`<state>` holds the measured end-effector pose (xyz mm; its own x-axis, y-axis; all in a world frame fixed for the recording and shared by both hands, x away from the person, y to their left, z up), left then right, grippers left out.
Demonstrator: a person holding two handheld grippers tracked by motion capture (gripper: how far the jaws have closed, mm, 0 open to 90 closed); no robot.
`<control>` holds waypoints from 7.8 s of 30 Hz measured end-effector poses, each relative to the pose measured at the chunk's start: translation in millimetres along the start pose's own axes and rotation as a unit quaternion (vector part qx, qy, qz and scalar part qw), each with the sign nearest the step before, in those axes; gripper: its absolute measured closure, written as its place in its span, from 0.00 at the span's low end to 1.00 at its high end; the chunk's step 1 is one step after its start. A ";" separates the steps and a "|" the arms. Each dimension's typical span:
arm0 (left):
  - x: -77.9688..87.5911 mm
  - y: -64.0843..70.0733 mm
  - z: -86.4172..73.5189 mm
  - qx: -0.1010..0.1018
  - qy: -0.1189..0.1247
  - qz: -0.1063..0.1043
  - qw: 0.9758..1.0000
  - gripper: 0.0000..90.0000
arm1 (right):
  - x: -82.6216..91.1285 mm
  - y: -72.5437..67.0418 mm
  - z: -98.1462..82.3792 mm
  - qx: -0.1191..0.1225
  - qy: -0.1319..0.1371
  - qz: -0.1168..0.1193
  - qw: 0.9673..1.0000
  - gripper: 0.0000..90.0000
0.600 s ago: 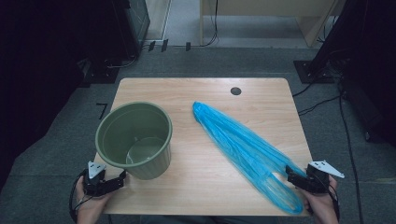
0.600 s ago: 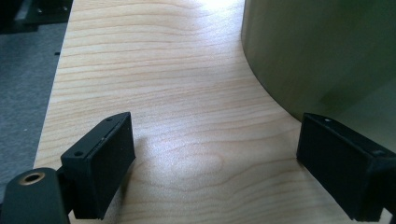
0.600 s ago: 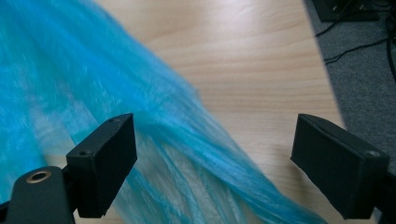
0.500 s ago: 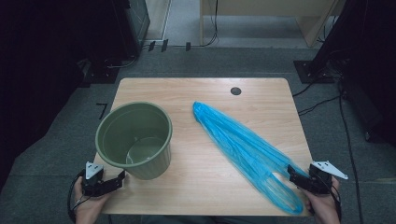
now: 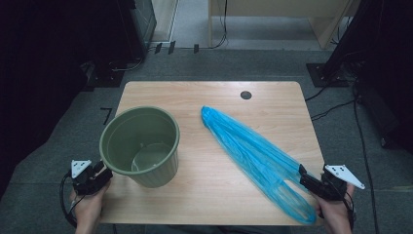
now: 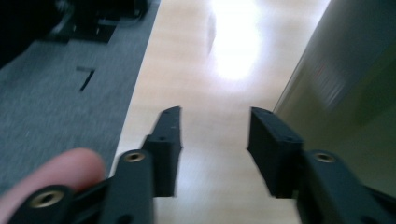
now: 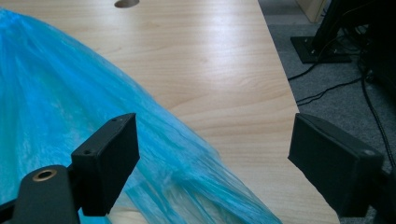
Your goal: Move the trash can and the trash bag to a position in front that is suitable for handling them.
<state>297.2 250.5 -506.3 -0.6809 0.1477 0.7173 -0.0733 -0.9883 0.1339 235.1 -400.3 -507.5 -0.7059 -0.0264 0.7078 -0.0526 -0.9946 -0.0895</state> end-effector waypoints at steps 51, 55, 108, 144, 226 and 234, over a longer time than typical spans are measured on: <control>-11.6 116.5 16.4 -0.060 0.020 -0.084 0.994 0.69 | -30.7 -204.0 58.0 0.103 0.034 0.124 0.986 0.20; -19.2 123.0 21.8 -0.049 0.024 -0.095 0.994 0.75 | -41.0 -213.9 61.4 0.100 0.030 0.102 0.989 0.32; -0.7 174.5 -8.3 -0.087 0.019 -0.128 0.988 1.00 | -23.1 -218.4 25.1 0.114 0.016 0.199 0.973 0.95; -60.8 96.3 -19.9 -0.071 -0.098 -0.008 0.993 0.14 | -80.1 -112.7 10.5 0.147 -0.099 0.044 0.983 0.00; -71.5 100.7 -22.3 -0.091 -0.095 0.017 0.991 0.15 | 156.0 -124.0 133.0 0.155 0.338 0.156 0.915 1.00; -72.2 100.9 -21.7 -0.088 -0.095 0.019 0.991 0.15 | 151.7 -116.0 120.5 0.216 0.320 0.178 0.905 1.00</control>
<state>323.1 139.3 -559.4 -0.5379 0.0987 0.8372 -0.1873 -0.9823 -0.0045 219.3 -301.0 -305.4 -0.8959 -0.4261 0.1255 0.4415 -0.8851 0.1471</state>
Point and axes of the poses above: each handheld gripper's, and its own axes: x roughly backward along the jaws, z roughly out of its top, y roughly to its right, the point moved 6 cm from there along -x, roughly forward along the jaws, and after that the axes turned 14 degrees about -y, right-handed, at the moved point
